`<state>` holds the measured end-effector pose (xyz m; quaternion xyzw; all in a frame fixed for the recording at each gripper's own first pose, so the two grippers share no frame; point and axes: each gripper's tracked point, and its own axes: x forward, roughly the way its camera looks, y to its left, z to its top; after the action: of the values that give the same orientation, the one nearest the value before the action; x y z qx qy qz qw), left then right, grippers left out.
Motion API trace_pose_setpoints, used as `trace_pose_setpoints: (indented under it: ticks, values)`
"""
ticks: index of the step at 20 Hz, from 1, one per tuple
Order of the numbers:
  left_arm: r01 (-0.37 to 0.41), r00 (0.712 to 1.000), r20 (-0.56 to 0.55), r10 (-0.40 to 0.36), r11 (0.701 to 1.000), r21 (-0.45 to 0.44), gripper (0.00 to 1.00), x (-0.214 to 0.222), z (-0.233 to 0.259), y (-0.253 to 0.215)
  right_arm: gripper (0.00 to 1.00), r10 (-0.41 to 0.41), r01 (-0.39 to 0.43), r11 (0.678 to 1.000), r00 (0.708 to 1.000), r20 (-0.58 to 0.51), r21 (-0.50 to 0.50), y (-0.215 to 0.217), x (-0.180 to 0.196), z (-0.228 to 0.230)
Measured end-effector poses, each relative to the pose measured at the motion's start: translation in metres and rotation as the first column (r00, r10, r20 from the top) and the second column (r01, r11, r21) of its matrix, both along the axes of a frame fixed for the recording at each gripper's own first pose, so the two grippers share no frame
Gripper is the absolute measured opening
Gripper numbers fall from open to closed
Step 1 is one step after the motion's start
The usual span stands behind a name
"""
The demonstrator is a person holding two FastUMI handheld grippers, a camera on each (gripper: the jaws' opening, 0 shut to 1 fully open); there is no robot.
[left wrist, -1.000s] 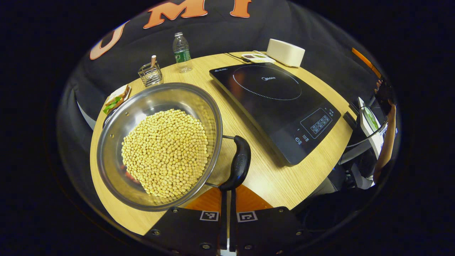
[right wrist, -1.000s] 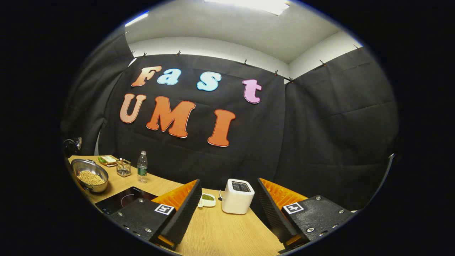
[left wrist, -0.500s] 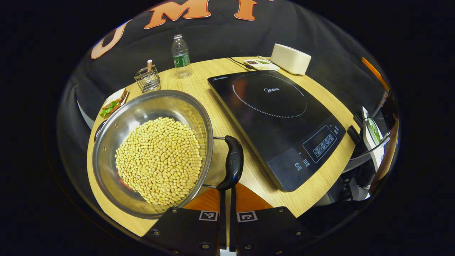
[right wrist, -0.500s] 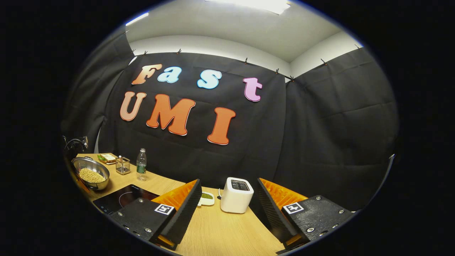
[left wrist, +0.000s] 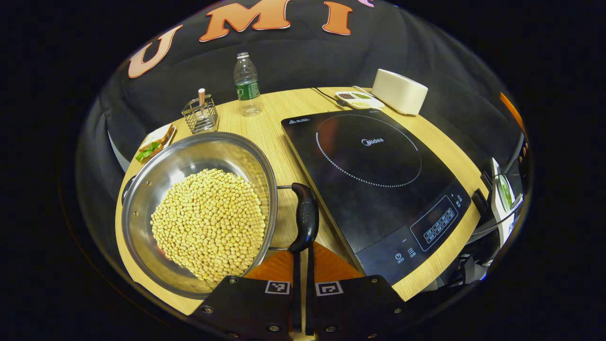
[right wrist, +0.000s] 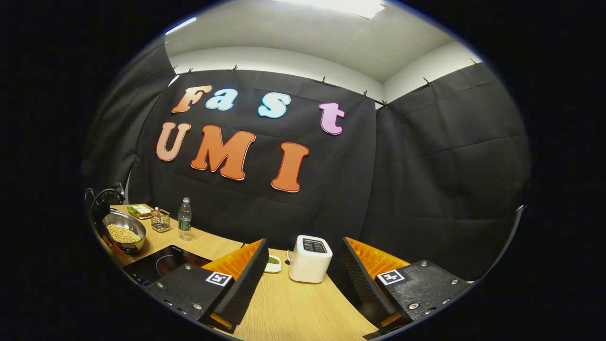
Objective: First push the handle of the pot to place it horizontally, then grasp the pot with both hands and set it on the induction cooktop.
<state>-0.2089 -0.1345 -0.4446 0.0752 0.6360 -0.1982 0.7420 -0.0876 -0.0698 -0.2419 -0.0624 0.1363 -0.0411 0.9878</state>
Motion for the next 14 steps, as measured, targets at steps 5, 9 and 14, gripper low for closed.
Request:
trace_pose_setpoints:
  ticks: [5,9,14]
  values:
    - [-0.043,0.998,0.042,0.043,0.999,-0.008,0.05,0.015,-0.006,-0.008,0.95,-0.006,0.006,1.000,1.000,-0.005,0.006,0.000,-0.002,-0.001]
    - [-0.073,0.995,0.070,0.074,0.997,-0.016,0.05,0.027,-0.012,-0.013,0.96,0.002,-0.001,1.000,1.000,-0.017,0.011,0.006,-0.002,-0.006]
    - [-0.118,0.988,0.099,0.119,0.993,-0.023,0.05,0.043,-0.020,-0.015,0.96,0.010,-0.009,1.000,0.999,-0.030,0.026,0.011,-0.002,-0.017]
